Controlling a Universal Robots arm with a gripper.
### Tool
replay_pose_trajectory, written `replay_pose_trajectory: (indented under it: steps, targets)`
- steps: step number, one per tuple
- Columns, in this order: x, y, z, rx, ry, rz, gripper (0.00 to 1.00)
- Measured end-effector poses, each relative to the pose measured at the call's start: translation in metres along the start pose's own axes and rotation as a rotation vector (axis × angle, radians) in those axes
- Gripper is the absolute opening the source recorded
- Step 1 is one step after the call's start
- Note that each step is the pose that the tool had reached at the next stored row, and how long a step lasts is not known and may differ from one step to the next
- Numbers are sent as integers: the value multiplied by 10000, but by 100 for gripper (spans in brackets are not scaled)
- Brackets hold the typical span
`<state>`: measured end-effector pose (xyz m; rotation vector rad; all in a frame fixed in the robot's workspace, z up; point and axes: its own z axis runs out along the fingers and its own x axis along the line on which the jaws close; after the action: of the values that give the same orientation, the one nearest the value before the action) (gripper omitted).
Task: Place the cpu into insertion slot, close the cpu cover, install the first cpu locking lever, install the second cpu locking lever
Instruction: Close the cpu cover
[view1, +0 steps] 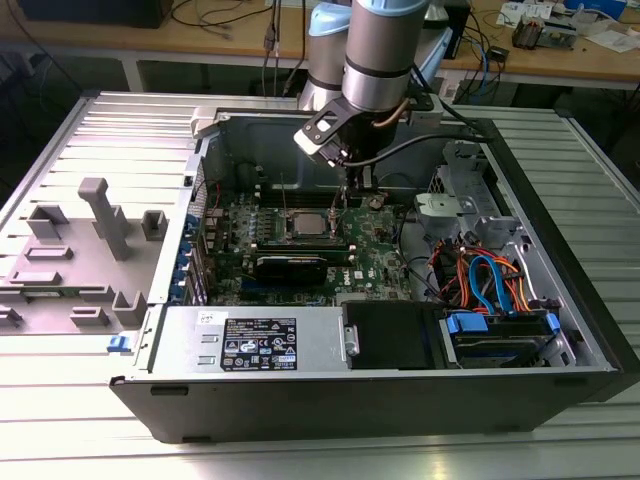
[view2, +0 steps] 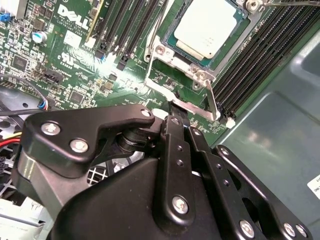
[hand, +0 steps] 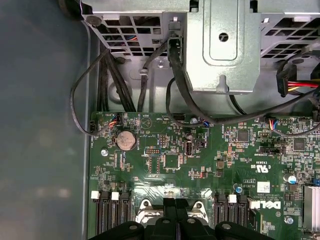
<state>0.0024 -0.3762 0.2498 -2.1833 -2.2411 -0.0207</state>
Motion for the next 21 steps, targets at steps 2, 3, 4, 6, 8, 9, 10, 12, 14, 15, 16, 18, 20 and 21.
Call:
replay_pose_trajectory:
  steps: [2,3,4,6,8,9,10,12,14,15,16,18,20,21]
  targets:
    - [0,-6,13,1,-1,1,11]
    - [0,-9,16,1,-2,0,11]
    - [0,-13,19,1,-3,1,11]
    - [0,-44,30,2,-2,0,11]
    - [1,-73,34,2,-3,0,11]
    - [1,-94,38,1,-3,0,11]
    - [2,-114,41,2,-3,0,11]
    - [3,-145,44,2,-3,0,11]
    - [3,-158,44,1,-2,0,11]
    - [3,-166,46,1,-2,0,11]
    - [3,-170,47,1,-1,1,11]
    - [3,-171,50,1,-3,-3,11]
    - [3,-182,68,0,-1,2,11]
    - [3,-197,85,1,-2,0,11]
